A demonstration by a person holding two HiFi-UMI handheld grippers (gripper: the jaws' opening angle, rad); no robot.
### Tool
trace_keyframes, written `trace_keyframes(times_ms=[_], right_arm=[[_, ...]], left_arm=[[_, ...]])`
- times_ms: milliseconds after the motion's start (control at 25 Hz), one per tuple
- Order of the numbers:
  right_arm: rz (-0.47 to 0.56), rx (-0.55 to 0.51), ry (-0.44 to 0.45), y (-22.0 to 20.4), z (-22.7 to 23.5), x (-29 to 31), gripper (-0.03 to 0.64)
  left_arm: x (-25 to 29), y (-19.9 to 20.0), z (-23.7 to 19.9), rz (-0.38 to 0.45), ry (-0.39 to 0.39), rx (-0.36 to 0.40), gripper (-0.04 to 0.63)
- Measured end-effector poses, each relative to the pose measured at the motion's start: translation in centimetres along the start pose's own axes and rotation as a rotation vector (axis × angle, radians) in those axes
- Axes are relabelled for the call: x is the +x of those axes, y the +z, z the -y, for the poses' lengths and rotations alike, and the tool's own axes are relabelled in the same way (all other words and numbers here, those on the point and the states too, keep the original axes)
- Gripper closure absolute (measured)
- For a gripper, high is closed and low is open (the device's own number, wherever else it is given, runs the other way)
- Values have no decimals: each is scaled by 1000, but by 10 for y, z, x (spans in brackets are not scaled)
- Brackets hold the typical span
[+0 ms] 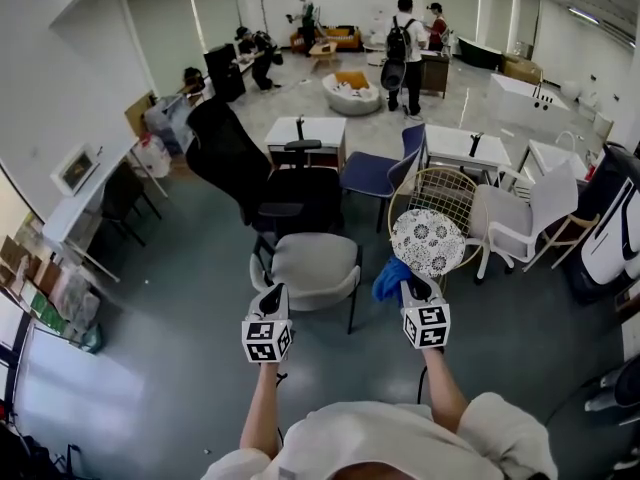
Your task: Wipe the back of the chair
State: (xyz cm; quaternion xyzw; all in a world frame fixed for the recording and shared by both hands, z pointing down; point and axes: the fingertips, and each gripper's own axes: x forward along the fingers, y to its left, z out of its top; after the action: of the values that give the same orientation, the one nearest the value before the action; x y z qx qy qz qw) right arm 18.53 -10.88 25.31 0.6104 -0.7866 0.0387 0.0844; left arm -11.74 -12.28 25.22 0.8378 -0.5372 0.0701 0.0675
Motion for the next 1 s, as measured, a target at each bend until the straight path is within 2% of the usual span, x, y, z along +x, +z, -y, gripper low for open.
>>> trace_keyframes(times_ms=[1000], right_arm=[[-10,5,10,-1,-10,-2,578]], left_arm=[[-4,1,5,-14,-11,1,596]])
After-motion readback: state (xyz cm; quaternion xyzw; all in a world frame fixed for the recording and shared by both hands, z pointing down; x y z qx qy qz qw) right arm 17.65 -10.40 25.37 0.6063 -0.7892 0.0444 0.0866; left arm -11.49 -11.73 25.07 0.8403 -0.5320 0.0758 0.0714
